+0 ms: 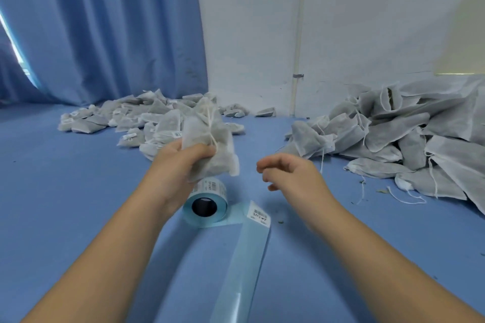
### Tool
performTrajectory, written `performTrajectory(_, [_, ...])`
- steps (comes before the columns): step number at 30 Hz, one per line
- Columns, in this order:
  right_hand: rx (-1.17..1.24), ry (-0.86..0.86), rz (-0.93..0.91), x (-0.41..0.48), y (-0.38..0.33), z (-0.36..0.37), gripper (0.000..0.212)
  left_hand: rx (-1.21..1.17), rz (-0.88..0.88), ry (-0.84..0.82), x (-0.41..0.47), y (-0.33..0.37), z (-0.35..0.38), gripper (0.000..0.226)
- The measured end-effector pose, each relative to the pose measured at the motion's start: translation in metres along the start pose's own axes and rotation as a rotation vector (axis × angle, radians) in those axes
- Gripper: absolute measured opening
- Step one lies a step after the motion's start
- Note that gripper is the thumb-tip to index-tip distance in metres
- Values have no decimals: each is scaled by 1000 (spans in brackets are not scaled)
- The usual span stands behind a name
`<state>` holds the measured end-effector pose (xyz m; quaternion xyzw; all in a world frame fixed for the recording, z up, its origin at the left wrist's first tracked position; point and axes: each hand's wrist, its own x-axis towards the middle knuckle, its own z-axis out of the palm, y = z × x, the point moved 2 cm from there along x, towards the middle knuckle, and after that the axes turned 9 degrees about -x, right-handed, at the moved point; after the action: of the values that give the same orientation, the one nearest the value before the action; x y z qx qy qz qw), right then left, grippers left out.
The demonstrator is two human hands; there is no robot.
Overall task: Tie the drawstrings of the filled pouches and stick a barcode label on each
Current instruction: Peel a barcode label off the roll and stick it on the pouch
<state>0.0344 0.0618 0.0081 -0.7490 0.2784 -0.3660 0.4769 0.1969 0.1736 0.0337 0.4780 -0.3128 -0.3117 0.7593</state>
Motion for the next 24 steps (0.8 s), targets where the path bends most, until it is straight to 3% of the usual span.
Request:
performTrajectory(3, [-355,-148,-51,11,7,20,25,-47,19,91,5,4,-25,16])
performTrajectory(7, [-581,-393,-133,19,5,41,69,-72,21,119,7,-3,-43,18])
performTrajectory(10, [-683,-511,-106,25,6,53,86,-81,10,150,9,-9,-50,17])
performTrajectory(17, [-579,-462,-36,38,9,63,43,-101,-2,137,14,-16,-54,18])
performTrajectory(21, [-382,-434,96,45,15,61,28,-166,-10,153,18,-17,-57,14])
performTrajectory(24, [-286,-439,281,56,25,55,30,-198,-26,184,21,-18,-59,11])
